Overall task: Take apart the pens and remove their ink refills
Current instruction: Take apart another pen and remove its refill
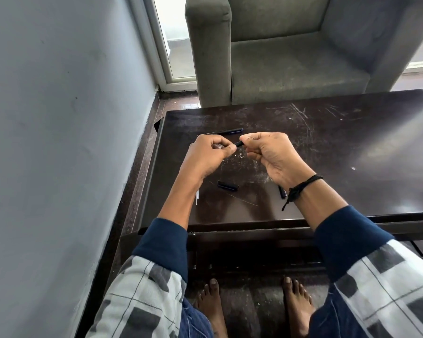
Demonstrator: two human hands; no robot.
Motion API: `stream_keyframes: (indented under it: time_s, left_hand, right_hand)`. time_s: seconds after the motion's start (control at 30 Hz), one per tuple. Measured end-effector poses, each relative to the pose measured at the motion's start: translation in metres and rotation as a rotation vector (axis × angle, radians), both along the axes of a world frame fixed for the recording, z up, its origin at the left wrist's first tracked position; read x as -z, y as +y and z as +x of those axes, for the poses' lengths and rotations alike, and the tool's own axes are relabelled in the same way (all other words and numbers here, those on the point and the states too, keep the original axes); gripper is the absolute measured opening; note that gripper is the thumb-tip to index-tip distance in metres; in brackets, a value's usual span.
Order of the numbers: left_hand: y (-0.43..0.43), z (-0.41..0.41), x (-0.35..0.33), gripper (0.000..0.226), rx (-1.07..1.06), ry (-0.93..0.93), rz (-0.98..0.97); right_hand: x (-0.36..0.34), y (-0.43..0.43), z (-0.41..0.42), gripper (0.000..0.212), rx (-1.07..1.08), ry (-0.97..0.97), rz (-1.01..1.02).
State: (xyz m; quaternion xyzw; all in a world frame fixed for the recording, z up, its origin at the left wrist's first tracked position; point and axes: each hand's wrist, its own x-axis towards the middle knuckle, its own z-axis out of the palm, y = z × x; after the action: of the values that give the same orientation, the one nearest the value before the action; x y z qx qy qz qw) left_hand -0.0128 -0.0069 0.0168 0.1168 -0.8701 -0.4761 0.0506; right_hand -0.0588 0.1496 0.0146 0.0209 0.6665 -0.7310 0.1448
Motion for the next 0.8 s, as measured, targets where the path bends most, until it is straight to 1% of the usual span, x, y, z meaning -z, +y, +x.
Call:
stream_keyframes:
  time_s: [0.13, 0.23, 0.3, 0.33, 0.43, 0.57, 0.63, 0.67, 0.73, 0.8]
  left_hand:
    - [-0.0007, -0.0002, 0.0003, 0.004, -0.024, -0.018, -0.021]
    - [-0.0015, -0.0001, 0.0000, 0.004, -0.045, -0.024, -0.028]
    - [-0.0009, 0.0000, -0.0004, 0.004, -0.049, -0.032, -0.039]
    - [-0.0006, 0.0001, -0.0005, 0.004, -0.047, -0.035, -0.040]
    - [-0.0006, 0.0002, -0.0007, 0.003, -0.041, -0.037, -0.028]
    - [-0.0017, 0.0004, -0.0007, 0.006, -0.045, -0.032, -0.018]
    - [-0.0018, 0.0001, -0.0005, 0.008, -0.043, -0.030, -0.021]
    - [-0.0018, 0.0000, -0.0002, 0.009, -0.040, -0.026, -0.023]
    - [-0.0020, -0.0004, 0.0004, 0.010, -0.032, -0.016, -0.031]
    - [-0.0024, -0.0003, 0.0005, 0.008, -0.021, -0.013, -0.033]
  right_hand:
    - [-0.0013, 0.0004, 0.0000, 0.010, -0.024, 0.017, 0.017]
    - [-0.0015, -0.0005, 0.0002, 0.002, -0.022, -0.022, -0.011]
    - [0.0016, -0.0001, -0.0012, 0.014, -0.012, -0.022, 0.013]
    - [0.0030, 0.0004, -0.0017, 0.016, -0.010, -0.010, 0.046]
    - [0.0030, 0.0007, -0.0004, 0.007, -0.017, 0.031, 0.096]
    - [0.0001, 0.0008, -0.0007, 0.008, -0.039, 0.054, 0.075]
    - [-0.0005, 0.0001, -0.0007, 0.003, -0.044, 0.023, 0.061]
    - [-0.0010, -0.0001, 0.0002, 0.005, -0.044, 0.008, 0.056]
    - [0.0018, 0.0003, -0.0005, 0.021, -0.037, 0.017, 0.091]
    - [0.0036, 0.0004, 0.0002, 0.023, -0.031, 0.064, 0.162]
